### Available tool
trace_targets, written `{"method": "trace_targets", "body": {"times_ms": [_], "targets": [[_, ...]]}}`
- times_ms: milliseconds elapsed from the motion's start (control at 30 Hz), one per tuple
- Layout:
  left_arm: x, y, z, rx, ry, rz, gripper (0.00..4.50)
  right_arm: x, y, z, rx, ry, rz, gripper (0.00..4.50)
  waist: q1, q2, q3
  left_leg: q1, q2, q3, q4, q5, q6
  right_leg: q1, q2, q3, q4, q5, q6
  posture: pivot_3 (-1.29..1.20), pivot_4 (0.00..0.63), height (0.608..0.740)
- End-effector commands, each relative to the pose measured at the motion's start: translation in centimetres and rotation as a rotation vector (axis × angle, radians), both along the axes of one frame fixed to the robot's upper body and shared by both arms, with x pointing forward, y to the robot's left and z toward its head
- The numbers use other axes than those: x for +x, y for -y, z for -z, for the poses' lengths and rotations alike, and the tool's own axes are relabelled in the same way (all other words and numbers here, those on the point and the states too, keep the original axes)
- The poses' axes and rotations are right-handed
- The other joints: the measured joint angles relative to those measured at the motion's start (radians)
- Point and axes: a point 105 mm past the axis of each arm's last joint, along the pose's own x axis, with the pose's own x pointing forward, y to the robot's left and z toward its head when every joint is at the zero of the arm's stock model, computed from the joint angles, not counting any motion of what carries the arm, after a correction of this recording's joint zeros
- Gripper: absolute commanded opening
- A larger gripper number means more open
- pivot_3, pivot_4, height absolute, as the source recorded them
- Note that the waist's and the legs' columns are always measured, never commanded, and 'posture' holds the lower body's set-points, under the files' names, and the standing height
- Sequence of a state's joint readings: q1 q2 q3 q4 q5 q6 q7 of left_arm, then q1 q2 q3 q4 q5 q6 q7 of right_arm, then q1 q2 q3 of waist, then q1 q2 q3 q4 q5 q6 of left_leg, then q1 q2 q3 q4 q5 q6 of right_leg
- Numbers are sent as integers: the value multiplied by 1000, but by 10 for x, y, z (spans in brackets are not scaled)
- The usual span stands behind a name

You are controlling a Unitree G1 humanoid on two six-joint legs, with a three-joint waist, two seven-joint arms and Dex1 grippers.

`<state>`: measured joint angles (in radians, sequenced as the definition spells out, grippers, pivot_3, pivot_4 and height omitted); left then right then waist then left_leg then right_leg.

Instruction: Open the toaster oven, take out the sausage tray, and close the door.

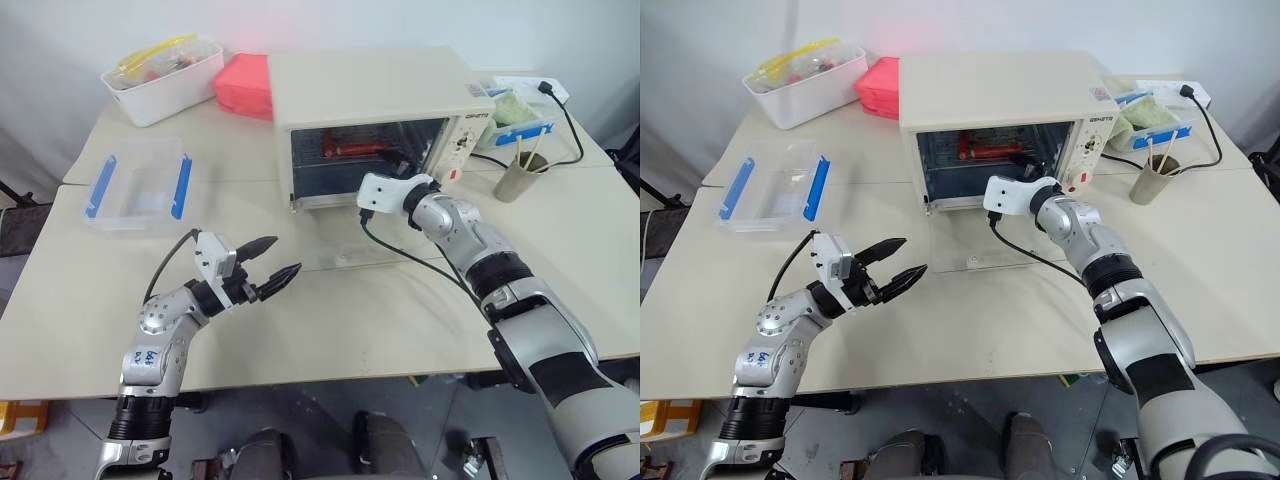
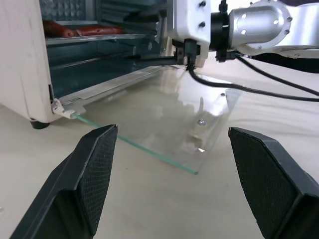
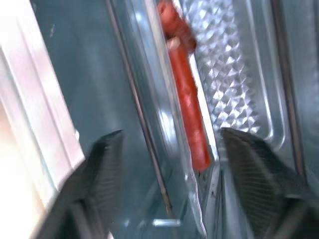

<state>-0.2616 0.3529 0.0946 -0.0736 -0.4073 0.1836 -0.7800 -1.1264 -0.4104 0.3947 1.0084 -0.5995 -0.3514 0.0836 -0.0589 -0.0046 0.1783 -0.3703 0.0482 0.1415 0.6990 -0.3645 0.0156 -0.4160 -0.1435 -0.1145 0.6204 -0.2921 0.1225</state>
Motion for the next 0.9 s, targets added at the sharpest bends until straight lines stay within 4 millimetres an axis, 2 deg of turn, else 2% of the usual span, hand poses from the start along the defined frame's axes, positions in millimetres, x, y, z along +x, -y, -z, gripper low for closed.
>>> {"method": "trace_targets", "body": {"times_ms": [33, 167, 200, 467, 733, 900], "targets": [[-4, 6, -10, -14, 55, 34, 3765, 3, -5, -23, 20, 80, 0, 1541, -2, 0, 0, 0, 0, 0, 0, 0, 0, 0, 0, 0, 0, 0, 0, 0, 150, 740], [0, 11, -10, -19, 64, 54, 3765, 6, -3, -27, 16, 94, 27, 202, -3, 0, 0, 0, 0, 0, 0, 0, 0, 0, 0, 0, 0, 0, 0, 0, 150, 740], [0, 13, -10, -17, 67, 67, 3765, 7, -3, -29, 10, 103, 31, 9, -2, 0, 0, 0, 0, 0, 0, 0, 0, 0, 0, 0, 0, 0, 0, 0, 150, 740], [20, 29, -25, -22, 104, 144, 3765, 7, -7, -26, 9, 87, 19, 9, -3, 0, 0, 0, 0, 0, 0, 0, 0, 0, 0, 0, 0, 0, 0, 0, 150, 740], [65, 28, -76, -106, 193, 98, 3765, 0, -15, -31, 17, 97, -44, 9, -8, 0, 0, 0, 0, 0, -2, 1, 0, 0, 0, -2, 0, 0, 0, 0, 150, 740], [77, 26, -89, -120, 212, 97, 3765, -7, -15, -27, 10, 93, -76, 9, -25, 0, 0, 0, 0, -1, -4, 1, 0, 0, 0, -6, -1, 0, 0, 0, 150, 740]]}}
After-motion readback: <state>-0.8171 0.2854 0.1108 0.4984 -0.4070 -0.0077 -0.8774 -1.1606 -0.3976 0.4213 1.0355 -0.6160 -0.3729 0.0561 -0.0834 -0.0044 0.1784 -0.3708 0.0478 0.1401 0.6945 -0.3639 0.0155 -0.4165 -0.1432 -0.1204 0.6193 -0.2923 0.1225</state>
